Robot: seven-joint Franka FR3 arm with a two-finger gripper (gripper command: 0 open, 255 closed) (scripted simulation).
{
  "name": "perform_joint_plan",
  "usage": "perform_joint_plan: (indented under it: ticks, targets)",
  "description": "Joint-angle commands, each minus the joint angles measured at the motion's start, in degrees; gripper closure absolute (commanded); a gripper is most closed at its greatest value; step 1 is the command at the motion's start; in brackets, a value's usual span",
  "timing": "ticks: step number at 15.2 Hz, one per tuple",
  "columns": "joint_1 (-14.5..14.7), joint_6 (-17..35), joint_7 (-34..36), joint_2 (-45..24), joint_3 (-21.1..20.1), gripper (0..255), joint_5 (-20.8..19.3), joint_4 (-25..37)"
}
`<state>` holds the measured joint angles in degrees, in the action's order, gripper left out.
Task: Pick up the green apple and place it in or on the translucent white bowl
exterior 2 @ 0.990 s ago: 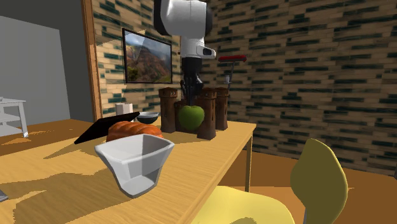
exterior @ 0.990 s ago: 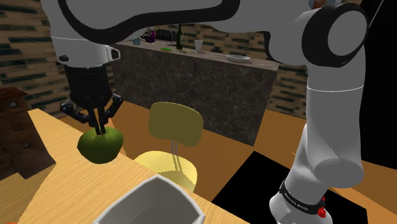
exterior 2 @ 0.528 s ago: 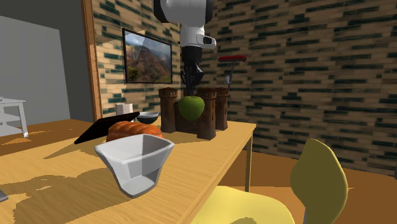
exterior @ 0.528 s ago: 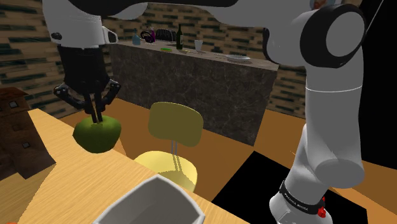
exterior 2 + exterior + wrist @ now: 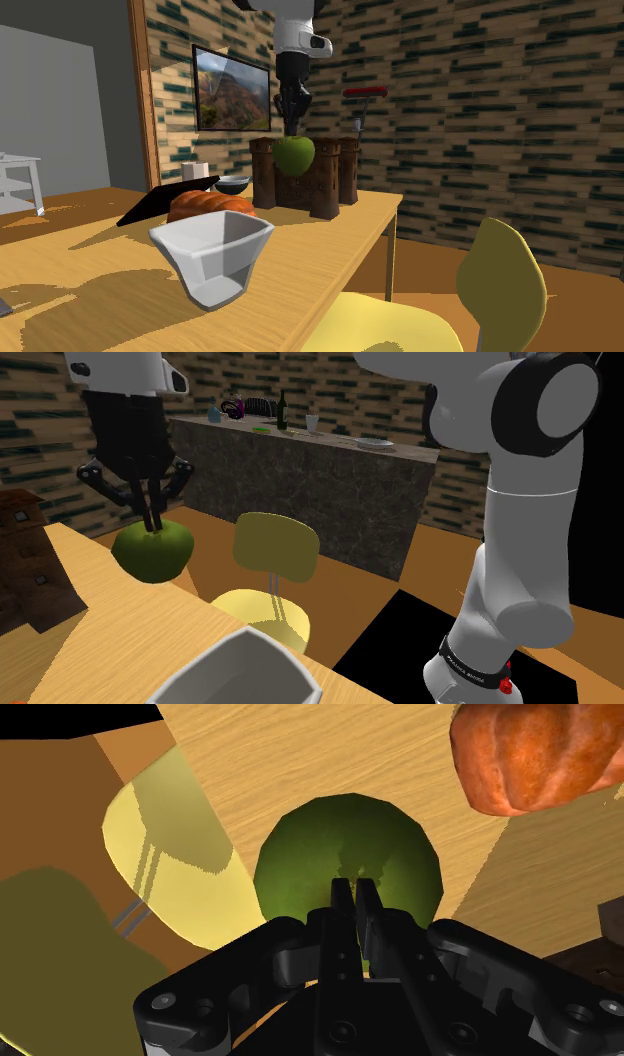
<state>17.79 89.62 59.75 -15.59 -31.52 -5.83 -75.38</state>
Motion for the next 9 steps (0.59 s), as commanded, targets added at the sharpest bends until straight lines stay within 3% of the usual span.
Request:
perform_joint_plan:
  ticks: [1,9]
  targets:
    - [-0.3,0.4,0.8,3.6,-0.7,255,1.7,-3.6]
    - [0.4,0.2,4.4,17.0,-2.8,255,8.8,-14.6]
